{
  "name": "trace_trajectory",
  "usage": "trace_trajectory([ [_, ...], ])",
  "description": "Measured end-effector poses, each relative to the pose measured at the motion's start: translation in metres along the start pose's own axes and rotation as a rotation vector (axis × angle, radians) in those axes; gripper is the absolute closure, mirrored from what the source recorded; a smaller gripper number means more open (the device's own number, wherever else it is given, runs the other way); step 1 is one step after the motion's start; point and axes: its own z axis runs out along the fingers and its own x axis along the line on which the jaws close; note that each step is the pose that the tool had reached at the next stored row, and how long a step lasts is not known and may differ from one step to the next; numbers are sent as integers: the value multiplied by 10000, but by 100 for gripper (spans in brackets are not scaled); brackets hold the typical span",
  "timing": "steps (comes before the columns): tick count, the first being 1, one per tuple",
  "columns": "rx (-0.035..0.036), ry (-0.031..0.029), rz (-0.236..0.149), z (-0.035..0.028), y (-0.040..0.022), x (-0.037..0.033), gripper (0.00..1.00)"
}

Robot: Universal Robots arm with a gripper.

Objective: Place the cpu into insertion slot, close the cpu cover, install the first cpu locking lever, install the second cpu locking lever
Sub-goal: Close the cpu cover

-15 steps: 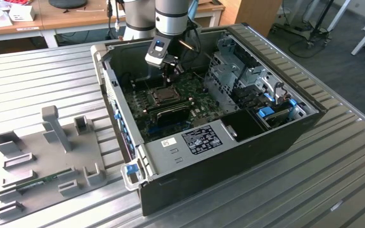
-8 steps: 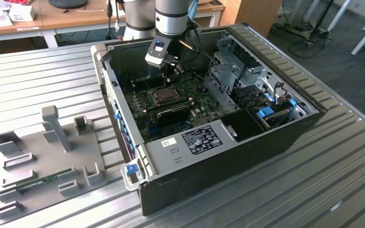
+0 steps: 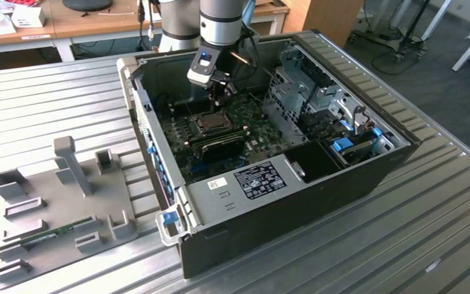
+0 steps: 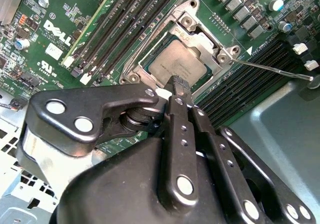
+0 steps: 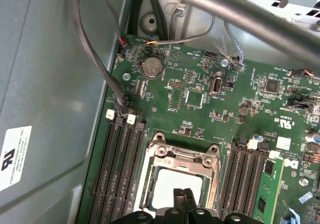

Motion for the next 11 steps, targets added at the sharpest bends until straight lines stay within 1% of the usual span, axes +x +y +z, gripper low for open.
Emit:
trace_trajectory([
  [5, -15, 7, -517, 0, 0, 0, 90],
  [11, -42, 21, -1468, 2, 0, 0, 90],
])
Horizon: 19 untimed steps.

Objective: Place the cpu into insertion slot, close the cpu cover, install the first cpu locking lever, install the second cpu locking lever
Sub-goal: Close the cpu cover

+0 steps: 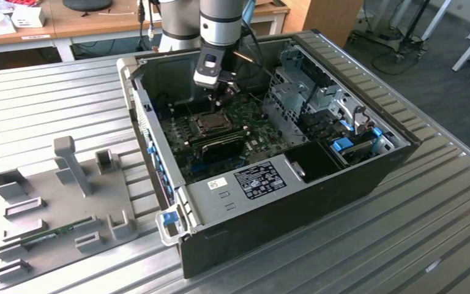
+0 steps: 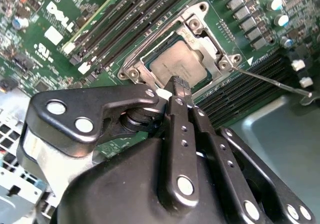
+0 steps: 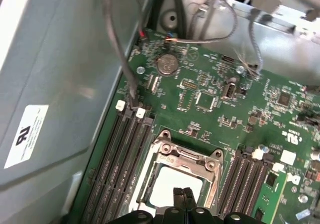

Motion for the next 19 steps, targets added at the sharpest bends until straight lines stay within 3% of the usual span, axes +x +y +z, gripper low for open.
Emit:
trace_trajectory([
  [2, -5, 2, -162, 0, 0, 0, 90],
  [12, -6, 3, -204, 0, 0, 0, 90],
  [19, -27, 13, -909, 0, 0, 0, 90],
])
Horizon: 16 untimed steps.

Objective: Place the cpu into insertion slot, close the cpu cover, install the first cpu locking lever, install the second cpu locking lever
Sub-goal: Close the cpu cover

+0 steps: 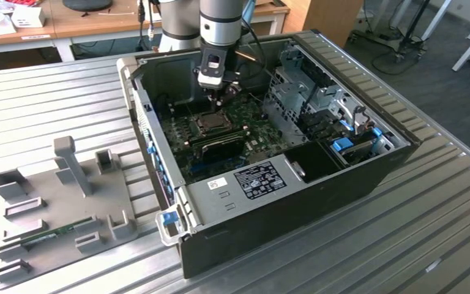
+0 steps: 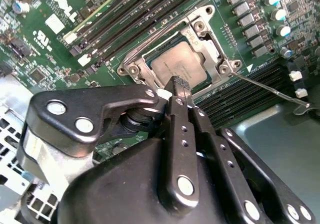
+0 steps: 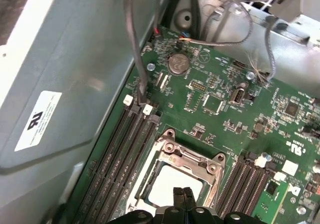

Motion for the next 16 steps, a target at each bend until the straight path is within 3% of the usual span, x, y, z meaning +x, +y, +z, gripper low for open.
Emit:
trace_trajectory([
  [2, -5, 2, -190, 0, 0, 0, 90],
  [9, -8, 4, -275, 0, 0, 0, 90],
  [16, -43, 21, -1482, 0, 0, 0, 90],
])
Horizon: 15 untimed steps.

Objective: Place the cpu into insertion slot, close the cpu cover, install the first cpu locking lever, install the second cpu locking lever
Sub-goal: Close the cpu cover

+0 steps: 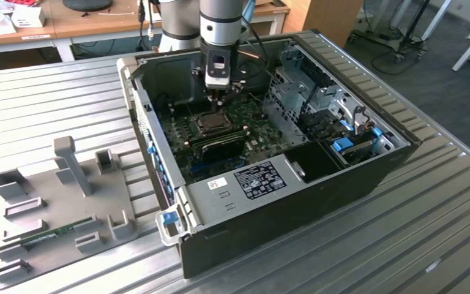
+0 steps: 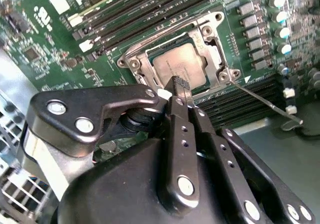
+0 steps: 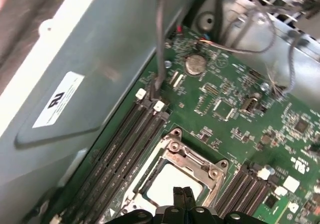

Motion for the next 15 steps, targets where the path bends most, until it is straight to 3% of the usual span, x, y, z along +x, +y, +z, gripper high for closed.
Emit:
trace_trajectory([
  [15, -79, 39, -2725, 5, 0, 0, 90],
])
